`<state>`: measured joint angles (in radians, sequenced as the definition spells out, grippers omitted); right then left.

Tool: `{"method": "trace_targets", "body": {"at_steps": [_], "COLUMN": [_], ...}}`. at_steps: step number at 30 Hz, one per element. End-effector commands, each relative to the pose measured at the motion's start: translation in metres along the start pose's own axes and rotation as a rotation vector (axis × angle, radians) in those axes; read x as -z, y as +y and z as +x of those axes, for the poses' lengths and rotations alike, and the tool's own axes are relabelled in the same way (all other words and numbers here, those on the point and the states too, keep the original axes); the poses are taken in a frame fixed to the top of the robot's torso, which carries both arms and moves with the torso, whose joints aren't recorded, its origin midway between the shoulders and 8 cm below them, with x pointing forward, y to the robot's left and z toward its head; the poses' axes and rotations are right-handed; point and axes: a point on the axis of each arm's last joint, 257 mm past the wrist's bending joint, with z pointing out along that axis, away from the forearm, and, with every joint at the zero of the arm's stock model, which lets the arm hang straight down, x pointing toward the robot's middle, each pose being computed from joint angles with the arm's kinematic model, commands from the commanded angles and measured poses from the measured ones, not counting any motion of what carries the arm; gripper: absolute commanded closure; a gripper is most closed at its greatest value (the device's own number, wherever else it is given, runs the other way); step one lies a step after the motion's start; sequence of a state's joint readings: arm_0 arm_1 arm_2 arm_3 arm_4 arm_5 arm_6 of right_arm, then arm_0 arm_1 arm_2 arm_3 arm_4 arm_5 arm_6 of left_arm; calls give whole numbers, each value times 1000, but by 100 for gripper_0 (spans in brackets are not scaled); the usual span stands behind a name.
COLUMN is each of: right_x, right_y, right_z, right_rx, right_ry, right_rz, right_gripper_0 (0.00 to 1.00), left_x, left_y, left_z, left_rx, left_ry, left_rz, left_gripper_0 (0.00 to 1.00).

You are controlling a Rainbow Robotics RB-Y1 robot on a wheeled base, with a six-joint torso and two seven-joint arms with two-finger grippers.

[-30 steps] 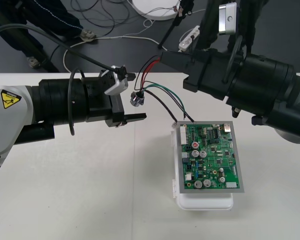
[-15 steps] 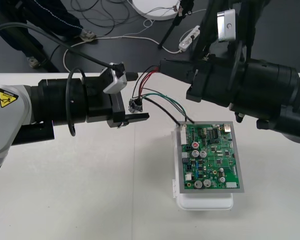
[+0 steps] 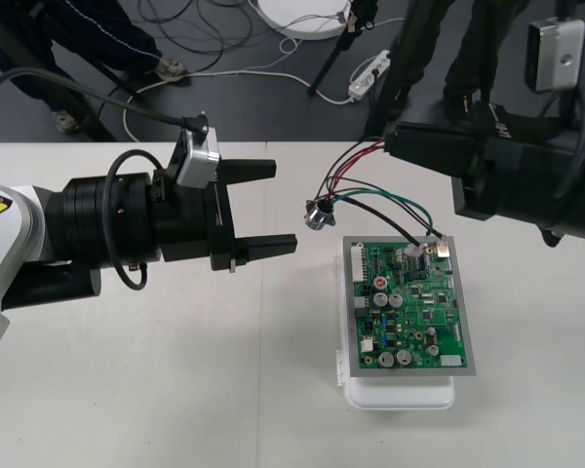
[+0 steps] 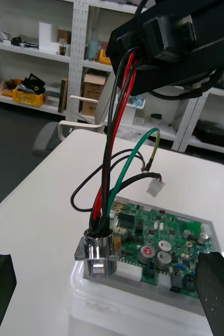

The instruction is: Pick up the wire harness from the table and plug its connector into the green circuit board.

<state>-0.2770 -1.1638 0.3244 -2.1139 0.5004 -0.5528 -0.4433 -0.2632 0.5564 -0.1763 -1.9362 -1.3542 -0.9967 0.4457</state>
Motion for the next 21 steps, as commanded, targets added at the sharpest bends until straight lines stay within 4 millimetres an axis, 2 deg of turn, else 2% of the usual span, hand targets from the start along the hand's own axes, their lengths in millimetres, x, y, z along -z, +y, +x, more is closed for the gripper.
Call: {"method": "trace_targets", "body": {"at_steps": [1,9,21], "right_x": [13,21,35], "right_y": [16,35,60], "right_z": [-16,-15,6], "right_rx": [73,167,283], "right_ry": [-58,-152,-195], "right_rz": [-27,-56,-134], "right_gripper_0": [100,100,100], "left_x": [8,15,20], "left_y": [-9,-32,-65], "left_z": [-8,-28,-51], "left_rx": [83,69,27], "left_ry": [-40,-81,-145], "left_rz": [-6,92,215], "left_gripper_0": [0,0,0]}}
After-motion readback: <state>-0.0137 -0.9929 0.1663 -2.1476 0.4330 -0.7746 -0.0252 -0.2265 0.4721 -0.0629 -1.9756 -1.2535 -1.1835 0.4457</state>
